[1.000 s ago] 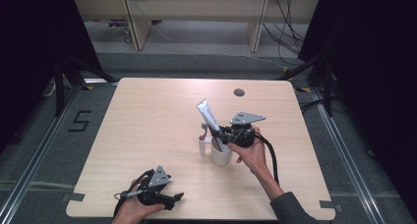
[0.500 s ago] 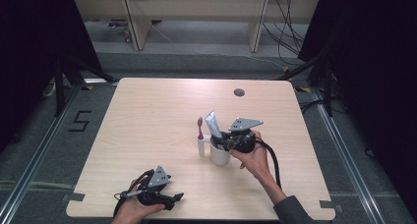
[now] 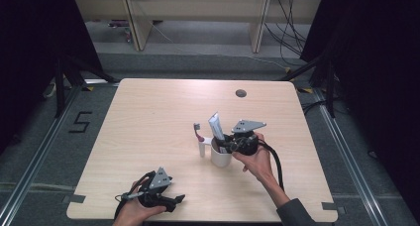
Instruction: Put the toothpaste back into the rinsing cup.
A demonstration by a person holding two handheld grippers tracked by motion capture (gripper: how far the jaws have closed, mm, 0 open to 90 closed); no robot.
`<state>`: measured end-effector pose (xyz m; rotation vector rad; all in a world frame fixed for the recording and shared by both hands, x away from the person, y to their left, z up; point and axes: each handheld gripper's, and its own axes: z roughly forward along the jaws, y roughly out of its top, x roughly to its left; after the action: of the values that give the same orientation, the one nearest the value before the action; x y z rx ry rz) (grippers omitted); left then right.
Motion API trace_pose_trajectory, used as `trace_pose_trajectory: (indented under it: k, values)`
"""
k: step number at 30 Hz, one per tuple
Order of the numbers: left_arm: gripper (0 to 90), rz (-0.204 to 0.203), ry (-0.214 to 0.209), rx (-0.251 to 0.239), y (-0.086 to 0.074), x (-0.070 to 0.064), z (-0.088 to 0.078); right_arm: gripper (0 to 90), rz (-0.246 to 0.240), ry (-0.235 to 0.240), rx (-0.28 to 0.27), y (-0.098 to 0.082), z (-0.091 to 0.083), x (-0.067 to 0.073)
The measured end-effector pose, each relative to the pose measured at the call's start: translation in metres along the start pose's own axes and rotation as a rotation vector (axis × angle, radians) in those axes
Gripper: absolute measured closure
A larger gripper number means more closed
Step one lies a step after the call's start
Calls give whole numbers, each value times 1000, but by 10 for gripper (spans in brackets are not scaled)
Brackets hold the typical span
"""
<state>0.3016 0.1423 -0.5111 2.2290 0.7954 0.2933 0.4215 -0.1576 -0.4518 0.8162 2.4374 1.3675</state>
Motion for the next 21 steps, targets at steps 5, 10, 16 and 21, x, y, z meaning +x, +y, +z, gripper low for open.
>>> trace_pose_trajectory:
  k: [5,10,16,21]
  values:
    - [244,-5,-1,0,0,0,0,718,21,11,-12,0,0,1]
    - [244,-5,-3,-1,0,-1,1,679,35,3,-22,1,-4,2]
    - [244,1,1,6,0,0,0,638,32,-6,-29,2,-7,2]
    - [244,-3,1,1,0,0,0,576,64,7,-41,4,-11,4]
